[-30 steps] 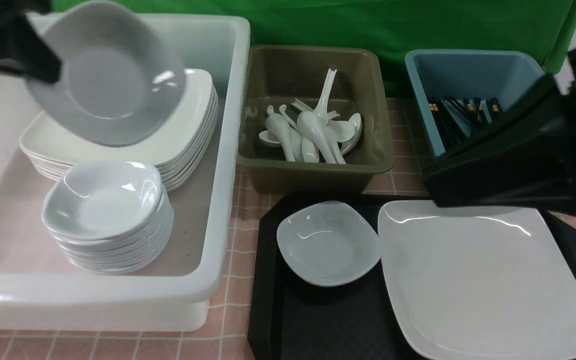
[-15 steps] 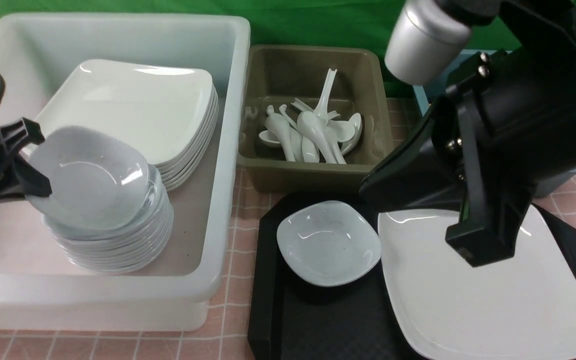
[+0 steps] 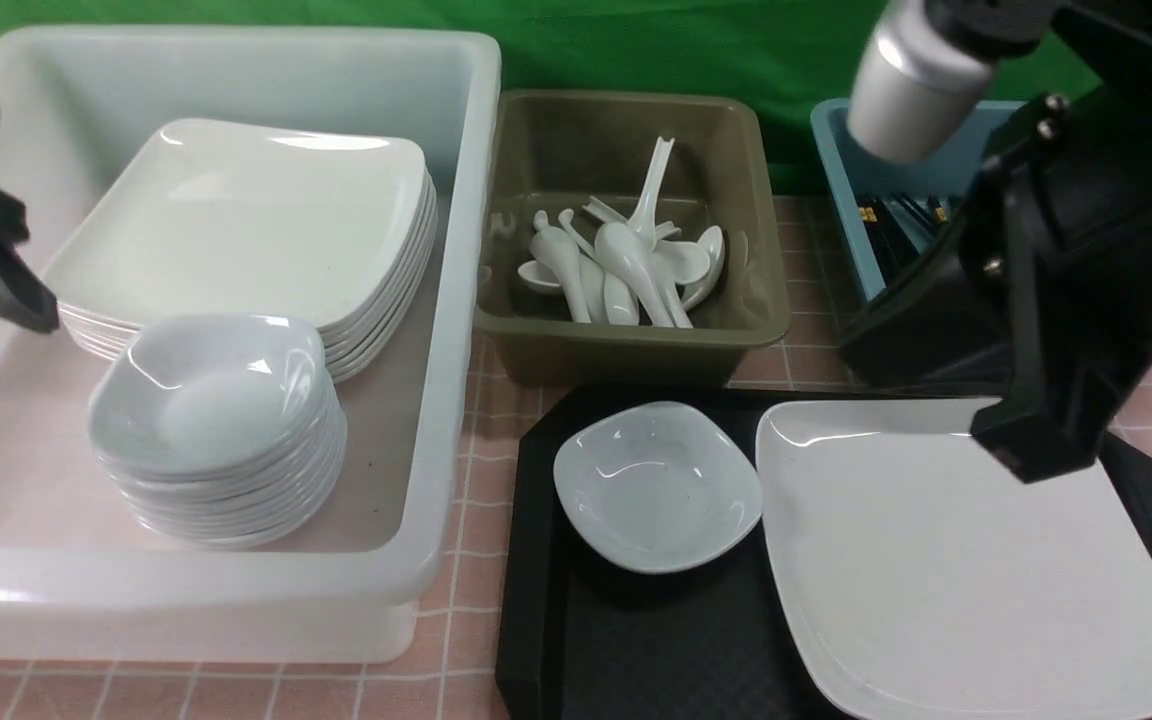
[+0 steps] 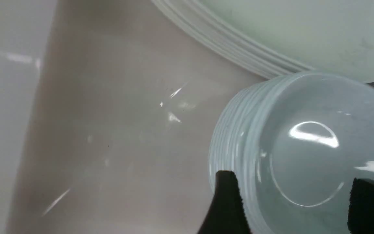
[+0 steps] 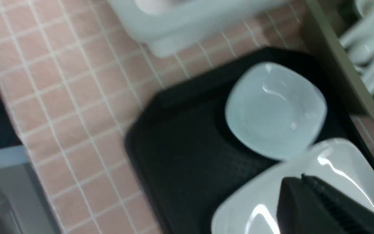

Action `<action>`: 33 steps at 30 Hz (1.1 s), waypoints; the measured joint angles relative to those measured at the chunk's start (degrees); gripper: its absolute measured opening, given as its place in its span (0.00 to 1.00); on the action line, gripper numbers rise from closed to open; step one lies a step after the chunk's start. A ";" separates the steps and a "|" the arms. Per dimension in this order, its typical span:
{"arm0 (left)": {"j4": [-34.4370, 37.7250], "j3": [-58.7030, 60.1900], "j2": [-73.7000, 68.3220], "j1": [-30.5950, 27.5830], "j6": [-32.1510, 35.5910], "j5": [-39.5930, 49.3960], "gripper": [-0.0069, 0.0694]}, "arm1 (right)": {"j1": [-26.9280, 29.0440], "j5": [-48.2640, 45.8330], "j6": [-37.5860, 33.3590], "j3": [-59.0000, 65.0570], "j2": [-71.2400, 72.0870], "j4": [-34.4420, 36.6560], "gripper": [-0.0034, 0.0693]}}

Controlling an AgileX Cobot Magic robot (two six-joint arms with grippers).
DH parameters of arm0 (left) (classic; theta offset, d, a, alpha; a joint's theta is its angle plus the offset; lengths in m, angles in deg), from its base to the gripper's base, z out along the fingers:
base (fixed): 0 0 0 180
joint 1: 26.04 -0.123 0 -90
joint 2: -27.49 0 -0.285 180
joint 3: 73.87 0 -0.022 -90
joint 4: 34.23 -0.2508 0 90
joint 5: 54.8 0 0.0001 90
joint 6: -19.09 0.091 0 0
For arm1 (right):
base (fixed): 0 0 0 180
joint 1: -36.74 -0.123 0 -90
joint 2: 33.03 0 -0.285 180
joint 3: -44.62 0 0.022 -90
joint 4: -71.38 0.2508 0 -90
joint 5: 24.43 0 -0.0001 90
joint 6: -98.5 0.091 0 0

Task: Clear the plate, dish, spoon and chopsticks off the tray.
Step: Use the left arm to put the small plate into the large storage box on the left, then use the left arm to grab a small plate from the dinner plate

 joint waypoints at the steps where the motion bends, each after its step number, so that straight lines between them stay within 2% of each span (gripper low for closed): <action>1: -0.06 -0.42 0.00 0.24 0.00 0.33 0.68 | 0.49 -0.20 0.06 0.00 0.07 -0.09 0.09; 4: 0.15 -5.76 1.28 9.49 -0.03 2.79 0.51 | 6.33 -2.77 0.06 -0.07 0.94 -1.29 0.09; 8: -0.73 -6.75 0.15 27.69 2.51 0.08 0.18 | 14.98 -2.77 0.06 1.01 1.43 -1.34 0.09; 10: -3.30 -6.75 -2.19 36.71 2.51 -2.97 0.12 | 18.30 -2.77 0.12 2.52 2.02 -1.19 0.09; 11: -3.30 -6.75 -2.47 37.68 2.51 -2.97 0.12 | 18.30 -2.77 0.12 2.74 2.13 -1.11 0.09; 12: -6.89 -6.75 -4.87 43.94 2.36 -5.07 0.10 | 20.33 -2.77 0.12 4.51 2.95 -0.75 0.09; 13: -8.52 -6.75 -6.04 46.38 2.18 -5.56 0.10 | 21.04 -2.71 0.12 5.37 3.38 -0.60 0.09; 14: -13.73 -6.75 -9.45 52.68 1.41 -6.79 0.12 | 22.56 -2.66 0.12 7.76 4.65 -0.11 0.09; 16: -18.74 -6.75 -13.53 57.56 -0.05 -8.18 0.17 | 23.24 -2.60 0.05 10.48 6.35 0.32 0.09; 21: -30.34 -6.75 -23.11 64.42 -4.08 -11.64 0.42 | 23.35 -2.57 0.00 13.91 9.36 1.76 0.09; 23: -33.39 -6.75 -26.30 65.75 -4.71 -13.50 0.56 | 23.35 -2.57 0.00 14.20 10.30 2.32 0.09; 24: -33.55 -6.75 -26.86 65.83 -4.72 -13.69 0.57 | 23.35 -2.57 0.00 14.26 10.41 2.32 0.09; 25: -34.31 -6.75 -28.61 65.98 -5.12 -14.95 0.65 | 23.35 -2.57 0.00 14.37 10.86 2.46 0.09; 27: -34.67 -6.75 -30.59 66.03 -5.23 -16.29 0.74 | 23.35 -2.57 0.00 14.37 11.34 2.78 0.09; 30: -35.43 -6.75 -32.20 65.98 -5.30 -18.10 0.80 | 23.35 -2.57 -0.06 14.37 11.59 2.98 0.09; 33: -36.12 -6.75 -33.24 65.98 -5.30 -19.84 0.81 | 23.35 -2.57 -0.06 14.37 11.65 2.98 0.09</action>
